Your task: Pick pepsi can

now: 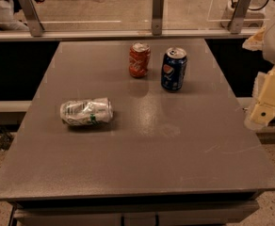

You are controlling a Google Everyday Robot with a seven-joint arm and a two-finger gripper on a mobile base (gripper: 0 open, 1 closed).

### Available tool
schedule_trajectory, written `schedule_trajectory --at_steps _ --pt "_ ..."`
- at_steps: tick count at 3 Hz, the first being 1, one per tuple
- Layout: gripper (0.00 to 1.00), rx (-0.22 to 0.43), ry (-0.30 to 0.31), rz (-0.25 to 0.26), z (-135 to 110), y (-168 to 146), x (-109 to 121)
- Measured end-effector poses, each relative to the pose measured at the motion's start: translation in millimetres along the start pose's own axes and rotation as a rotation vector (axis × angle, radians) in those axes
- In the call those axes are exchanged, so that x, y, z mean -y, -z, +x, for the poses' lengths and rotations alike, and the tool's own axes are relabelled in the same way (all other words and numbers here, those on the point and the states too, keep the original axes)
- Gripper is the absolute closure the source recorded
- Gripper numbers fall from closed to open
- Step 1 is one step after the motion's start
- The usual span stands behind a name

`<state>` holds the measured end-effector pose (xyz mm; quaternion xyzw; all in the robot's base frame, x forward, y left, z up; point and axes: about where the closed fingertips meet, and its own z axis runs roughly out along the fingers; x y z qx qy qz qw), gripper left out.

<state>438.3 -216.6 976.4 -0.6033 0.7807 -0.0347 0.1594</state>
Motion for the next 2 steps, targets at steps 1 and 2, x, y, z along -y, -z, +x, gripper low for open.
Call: schedule_trajectory --at_steps 1,2 --pt "0.0 0.012 0.001 0.002 -6.3 -9.0 9.7" --pt "0.0 0.049 0.015 0.011 -23.9 -33.2 44.1"
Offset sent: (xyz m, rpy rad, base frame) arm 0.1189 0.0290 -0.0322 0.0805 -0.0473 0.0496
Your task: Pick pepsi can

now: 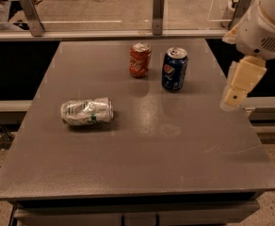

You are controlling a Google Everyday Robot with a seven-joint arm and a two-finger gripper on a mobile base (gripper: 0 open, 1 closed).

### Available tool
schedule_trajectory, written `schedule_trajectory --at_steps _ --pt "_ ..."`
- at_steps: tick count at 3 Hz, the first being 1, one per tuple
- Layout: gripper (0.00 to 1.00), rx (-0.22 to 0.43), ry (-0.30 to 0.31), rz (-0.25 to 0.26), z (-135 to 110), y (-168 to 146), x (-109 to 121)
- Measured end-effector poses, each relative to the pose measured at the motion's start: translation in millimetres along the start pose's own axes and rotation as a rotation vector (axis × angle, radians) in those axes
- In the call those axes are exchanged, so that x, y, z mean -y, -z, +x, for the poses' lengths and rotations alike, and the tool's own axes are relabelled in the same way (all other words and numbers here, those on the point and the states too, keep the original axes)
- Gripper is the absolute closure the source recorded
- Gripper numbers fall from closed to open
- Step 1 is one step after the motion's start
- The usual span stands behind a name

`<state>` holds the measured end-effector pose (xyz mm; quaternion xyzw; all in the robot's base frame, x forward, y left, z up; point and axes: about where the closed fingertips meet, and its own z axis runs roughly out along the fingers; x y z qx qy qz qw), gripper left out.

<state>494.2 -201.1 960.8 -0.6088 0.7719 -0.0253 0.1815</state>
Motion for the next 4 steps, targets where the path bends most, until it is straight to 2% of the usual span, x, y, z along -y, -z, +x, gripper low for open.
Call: schedule_trajectory --at_steps 2,3,4 --pt "0.0 0.161 0.027 -0.004 -52.0 -62.4 69.6" --pt "0.0 0.195 0.051 -0.02 -73.1 -86.4 84.2" --pt "0.19 0.194 0.051 -0.023 -73.4 -88.1 83.6"
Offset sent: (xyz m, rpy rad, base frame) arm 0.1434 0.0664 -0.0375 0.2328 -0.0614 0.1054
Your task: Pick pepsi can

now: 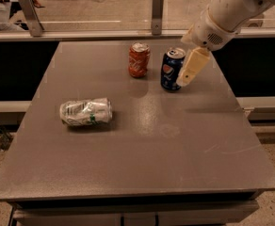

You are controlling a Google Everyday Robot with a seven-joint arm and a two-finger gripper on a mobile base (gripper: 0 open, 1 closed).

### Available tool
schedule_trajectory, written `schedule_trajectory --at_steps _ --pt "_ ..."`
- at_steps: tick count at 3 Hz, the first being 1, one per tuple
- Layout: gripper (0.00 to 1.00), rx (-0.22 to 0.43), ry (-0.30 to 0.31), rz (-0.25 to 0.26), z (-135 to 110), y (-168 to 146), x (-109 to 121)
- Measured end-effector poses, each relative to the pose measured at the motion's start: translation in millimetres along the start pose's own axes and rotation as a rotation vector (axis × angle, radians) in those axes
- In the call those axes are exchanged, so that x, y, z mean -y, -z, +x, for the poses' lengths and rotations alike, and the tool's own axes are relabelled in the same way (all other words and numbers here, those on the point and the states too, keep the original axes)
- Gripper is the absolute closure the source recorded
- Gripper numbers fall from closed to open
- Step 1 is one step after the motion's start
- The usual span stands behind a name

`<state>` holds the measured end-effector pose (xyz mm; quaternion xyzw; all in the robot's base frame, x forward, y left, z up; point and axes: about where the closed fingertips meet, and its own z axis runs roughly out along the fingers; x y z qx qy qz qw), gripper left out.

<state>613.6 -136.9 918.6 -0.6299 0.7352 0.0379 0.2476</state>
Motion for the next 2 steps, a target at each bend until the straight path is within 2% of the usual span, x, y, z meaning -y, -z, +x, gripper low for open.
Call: schedule_trajectory --at_steps 2 --pt "0.65 0.0 0.003 -0.006 -1.3 -4.1 -0.7"
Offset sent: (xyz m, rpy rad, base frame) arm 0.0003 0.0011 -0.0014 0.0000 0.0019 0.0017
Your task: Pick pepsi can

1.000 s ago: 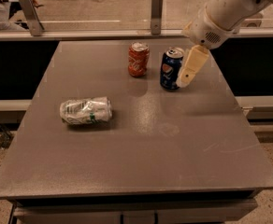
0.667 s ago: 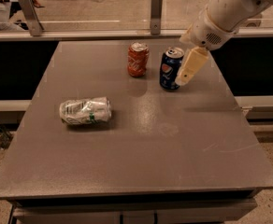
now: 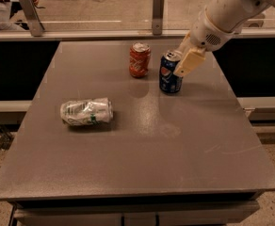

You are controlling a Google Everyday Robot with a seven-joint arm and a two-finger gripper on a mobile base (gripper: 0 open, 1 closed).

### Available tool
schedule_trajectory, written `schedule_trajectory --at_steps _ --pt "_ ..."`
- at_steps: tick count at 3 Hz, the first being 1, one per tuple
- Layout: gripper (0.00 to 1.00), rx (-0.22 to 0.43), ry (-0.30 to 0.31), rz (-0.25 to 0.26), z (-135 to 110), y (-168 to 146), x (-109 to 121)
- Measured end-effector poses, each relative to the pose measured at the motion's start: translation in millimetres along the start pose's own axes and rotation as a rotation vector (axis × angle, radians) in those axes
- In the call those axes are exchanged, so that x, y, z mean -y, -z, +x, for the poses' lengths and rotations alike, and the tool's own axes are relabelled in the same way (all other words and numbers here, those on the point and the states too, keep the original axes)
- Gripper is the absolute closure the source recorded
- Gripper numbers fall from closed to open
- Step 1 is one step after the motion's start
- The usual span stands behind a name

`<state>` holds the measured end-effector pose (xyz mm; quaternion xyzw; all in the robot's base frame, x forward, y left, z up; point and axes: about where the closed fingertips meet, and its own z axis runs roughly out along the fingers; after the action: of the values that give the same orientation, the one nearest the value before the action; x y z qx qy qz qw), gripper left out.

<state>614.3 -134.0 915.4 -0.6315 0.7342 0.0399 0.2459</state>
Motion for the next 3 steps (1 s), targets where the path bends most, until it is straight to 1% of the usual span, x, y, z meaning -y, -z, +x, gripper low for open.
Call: schedule_trajectory --at_steps 1,2,3 --pt "0.88 0.0 0.001 -0.003 -0.6 -1.9 -0.4" --pt "1.0 0.0 0.002 -0.005 -1.1 -3.7 -0.7" --pt "1.0 0.0 0.002 -0.006 -1.1 -3.7 -0.7"
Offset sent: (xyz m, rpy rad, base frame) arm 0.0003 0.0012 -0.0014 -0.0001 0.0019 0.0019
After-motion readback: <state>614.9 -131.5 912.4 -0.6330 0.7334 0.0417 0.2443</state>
